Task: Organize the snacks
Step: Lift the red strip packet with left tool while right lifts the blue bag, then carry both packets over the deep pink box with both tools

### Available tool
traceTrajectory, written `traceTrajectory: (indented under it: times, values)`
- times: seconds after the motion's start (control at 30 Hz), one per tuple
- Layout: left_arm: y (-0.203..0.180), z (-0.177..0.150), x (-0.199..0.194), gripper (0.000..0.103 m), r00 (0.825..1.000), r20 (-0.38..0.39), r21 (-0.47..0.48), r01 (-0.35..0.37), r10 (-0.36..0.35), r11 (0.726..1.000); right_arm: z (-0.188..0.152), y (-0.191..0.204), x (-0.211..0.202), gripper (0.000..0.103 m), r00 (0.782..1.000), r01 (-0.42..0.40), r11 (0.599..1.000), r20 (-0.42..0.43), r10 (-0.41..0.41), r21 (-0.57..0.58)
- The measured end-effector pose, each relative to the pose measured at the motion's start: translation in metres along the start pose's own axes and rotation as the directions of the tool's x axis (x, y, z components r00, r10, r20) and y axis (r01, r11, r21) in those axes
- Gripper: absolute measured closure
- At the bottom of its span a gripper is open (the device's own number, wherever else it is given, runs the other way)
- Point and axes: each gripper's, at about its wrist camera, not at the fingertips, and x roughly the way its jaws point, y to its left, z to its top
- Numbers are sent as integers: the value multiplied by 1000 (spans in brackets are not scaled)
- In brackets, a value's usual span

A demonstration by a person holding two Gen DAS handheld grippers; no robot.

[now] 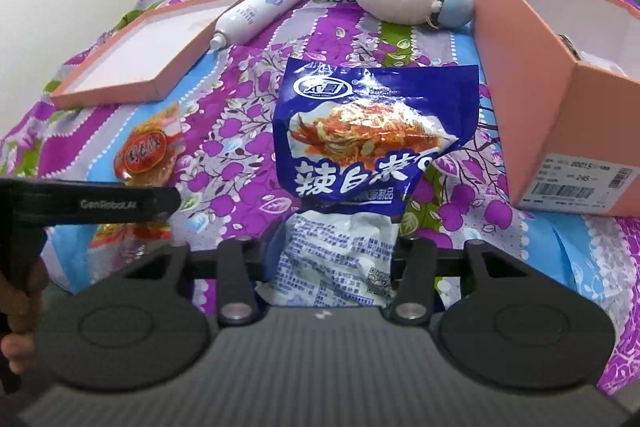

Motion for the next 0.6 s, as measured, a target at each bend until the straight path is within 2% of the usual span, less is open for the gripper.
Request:
traceTrajectory:
  times: [0.33, 0.6]
  values:
    - [10, 7, -39, 41, 991, 21, -100, 132, -131, 986, 12, 0, -48, 54, 998, -14, 998, 60, 10, 56]
    - [-8, 22, -98, 42, 969, 92, -69, 238, -231, 969, 17, 0, -95, 54, 994, -9, 995, 111, -2, 95]
